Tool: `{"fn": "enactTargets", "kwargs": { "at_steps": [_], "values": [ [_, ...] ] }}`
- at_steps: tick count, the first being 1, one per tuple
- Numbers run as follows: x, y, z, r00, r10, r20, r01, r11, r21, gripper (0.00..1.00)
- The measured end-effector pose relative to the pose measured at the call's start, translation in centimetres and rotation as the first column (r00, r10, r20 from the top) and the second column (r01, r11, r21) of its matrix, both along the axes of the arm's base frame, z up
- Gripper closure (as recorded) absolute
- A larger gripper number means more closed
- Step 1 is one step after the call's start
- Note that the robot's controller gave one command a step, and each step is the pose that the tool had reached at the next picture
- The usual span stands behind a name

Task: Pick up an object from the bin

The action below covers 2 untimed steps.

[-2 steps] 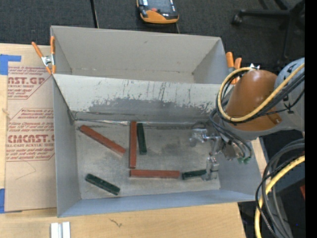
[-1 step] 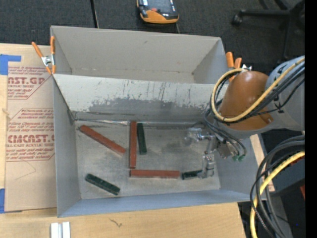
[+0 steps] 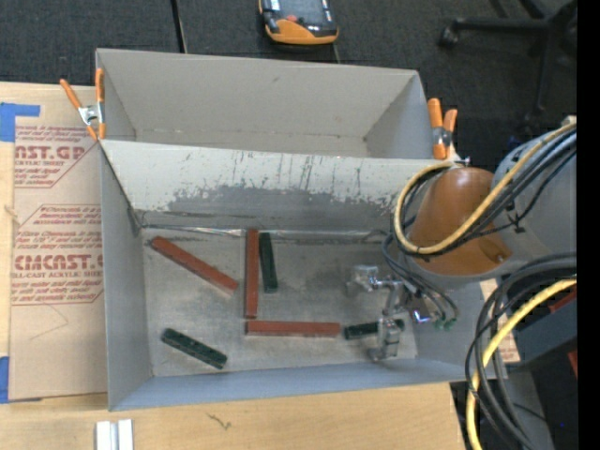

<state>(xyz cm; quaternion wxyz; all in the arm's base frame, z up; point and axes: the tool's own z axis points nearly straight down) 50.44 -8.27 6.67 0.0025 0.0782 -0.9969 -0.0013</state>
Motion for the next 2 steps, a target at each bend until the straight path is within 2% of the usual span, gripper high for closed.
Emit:
{"fn": "enactTargets", "kwargs": {
  "at_steps": [1,2],
  "values": [
    [0.71,-0.38,0.32,1.000,0.020,0.006,-0.020,1.000,-0.002,1.00],
    [0.71,-0.38,0.32,1.000,0.020,0.006,-0.020,1.000,-0.002,1.00]
  ]
}}
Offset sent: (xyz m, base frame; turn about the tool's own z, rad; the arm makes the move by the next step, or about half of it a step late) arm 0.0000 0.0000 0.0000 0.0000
